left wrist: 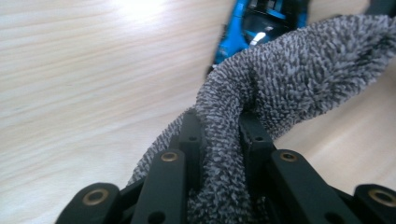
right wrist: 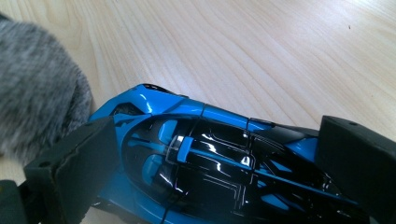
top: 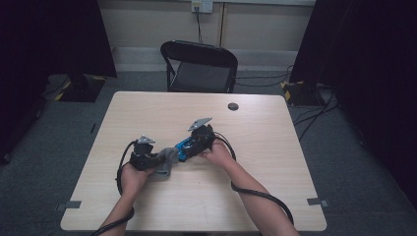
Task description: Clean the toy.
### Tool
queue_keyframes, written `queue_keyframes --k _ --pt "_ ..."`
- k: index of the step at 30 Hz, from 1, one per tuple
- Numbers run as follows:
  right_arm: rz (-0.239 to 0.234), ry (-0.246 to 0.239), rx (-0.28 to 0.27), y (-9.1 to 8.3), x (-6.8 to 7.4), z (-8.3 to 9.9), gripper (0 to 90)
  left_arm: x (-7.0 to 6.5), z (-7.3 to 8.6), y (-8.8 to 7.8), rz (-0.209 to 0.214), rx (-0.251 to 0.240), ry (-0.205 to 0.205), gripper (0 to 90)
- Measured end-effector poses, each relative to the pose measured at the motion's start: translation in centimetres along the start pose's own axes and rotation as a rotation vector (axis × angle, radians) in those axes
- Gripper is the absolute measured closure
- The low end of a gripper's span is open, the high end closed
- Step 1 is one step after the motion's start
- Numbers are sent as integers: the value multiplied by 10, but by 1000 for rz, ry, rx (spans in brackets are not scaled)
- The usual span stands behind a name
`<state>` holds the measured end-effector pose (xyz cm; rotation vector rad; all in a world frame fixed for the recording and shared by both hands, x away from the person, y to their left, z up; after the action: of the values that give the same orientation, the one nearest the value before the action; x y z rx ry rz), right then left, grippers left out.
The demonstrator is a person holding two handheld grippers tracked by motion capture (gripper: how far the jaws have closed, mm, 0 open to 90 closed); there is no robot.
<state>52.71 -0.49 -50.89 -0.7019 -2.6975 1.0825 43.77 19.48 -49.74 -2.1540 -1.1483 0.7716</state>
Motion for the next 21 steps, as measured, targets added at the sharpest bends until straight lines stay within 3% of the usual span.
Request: queue_keyframes --k 8,13,15,21 --pt "1 1 -1 0 0 0 0 12 -12 3 -87 -10 -12 751" --pt "2 -3 -13 0 1 1 0 24 -25 5 -150 -50 -39 751" --pt "1 -1 -15 0 1 1 0 21 -26 8 -133 -55 -46 751" --pt "3 -2 -18 0 2 1 0 1 -14 16 -53 0 3 751"
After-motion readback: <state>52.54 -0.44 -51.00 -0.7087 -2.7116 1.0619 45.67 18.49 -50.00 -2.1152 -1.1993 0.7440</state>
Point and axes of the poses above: each handheld gripper's, and its own axes: y roughly forward along the jaws, z roughly out of its underside, x roughly to its left, the point moved 3 cm from there along y, roughly forward along the jaws, and after that the axes turned 2 degrees about -y, right-handed, at the moved point
